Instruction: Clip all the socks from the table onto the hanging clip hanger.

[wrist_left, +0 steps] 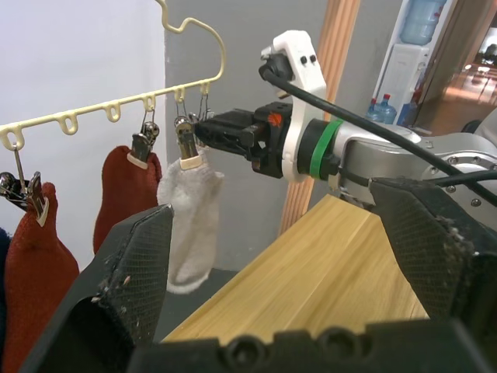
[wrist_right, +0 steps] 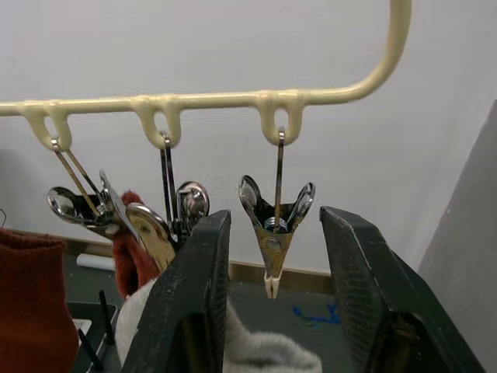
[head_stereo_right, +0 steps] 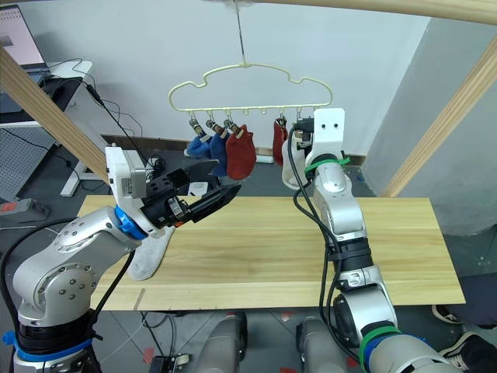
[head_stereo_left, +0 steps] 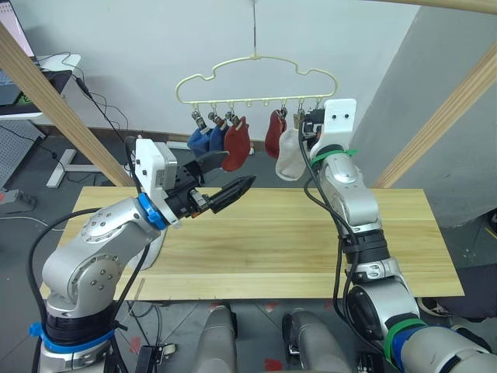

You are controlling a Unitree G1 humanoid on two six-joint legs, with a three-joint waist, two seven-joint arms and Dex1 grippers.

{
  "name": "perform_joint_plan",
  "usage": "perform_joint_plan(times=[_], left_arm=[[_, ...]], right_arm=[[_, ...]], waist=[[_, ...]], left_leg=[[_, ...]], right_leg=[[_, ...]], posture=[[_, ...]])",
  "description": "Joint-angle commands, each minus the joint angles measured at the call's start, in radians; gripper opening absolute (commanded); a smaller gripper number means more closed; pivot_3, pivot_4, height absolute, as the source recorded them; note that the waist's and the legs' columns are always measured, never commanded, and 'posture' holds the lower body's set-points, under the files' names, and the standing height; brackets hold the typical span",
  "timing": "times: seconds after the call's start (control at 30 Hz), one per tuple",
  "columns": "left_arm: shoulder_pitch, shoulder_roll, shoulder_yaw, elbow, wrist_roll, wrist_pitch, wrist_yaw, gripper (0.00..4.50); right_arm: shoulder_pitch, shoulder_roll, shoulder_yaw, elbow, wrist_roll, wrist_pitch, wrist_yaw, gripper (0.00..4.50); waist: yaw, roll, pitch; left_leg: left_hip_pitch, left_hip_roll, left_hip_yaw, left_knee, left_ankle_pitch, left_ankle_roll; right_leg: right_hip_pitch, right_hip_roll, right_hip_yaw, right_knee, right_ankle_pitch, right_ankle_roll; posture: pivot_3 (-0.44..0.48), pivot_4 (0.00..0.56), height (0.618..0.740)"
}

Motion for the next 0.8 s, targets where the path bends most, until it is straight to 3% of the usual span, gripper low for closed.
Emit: perform_joint_plan(times=[0.03,0.73,0.8], left_arm=[[-0.006,0.009,0.005,-0.035,-0.011,-0.015,-0.004,4.5],[0.004,0.008,0.002,-0.042,-0.008,-0.015,0.001,4.5],[0.004,0.008,0.002,-0.042,-0.005,-0.017,0.002,4.5]], right_arm=[[-0.034,0.004,-0.013,-0.001,-0.005,-0.028,-0.013,1.89],[-0.081,0.017,-0.026,0.059,0.004,-0.053,-0.029,1.89],[-0.081,0.021,-0.027,0.059,0.004,-0.054,-0.028,1.52]], waist=[[0.0,0.0,0.0],[0.002,0.0,0.0],[0.002,0.0,0.0]], left_leg=[[0.0,0.0,0.0,0.0,0.0,0.0],[0.0,0.0,0.0,0.0,0.0,0.0],[0.0,0.0,0.0,0.0,0.0,0.0]], right_leg=[[0.0,0.0,0.0,0.0,0.0,0.0],[0.0,0.0,0.0,0.0,0.0,0.0],[0.0,0.0,0.0,0.0,0.0,0.0]], posture=[[0.146,0.237,0.74],[0.149,0.241,0.74],[0.149,0.241,0.74]])
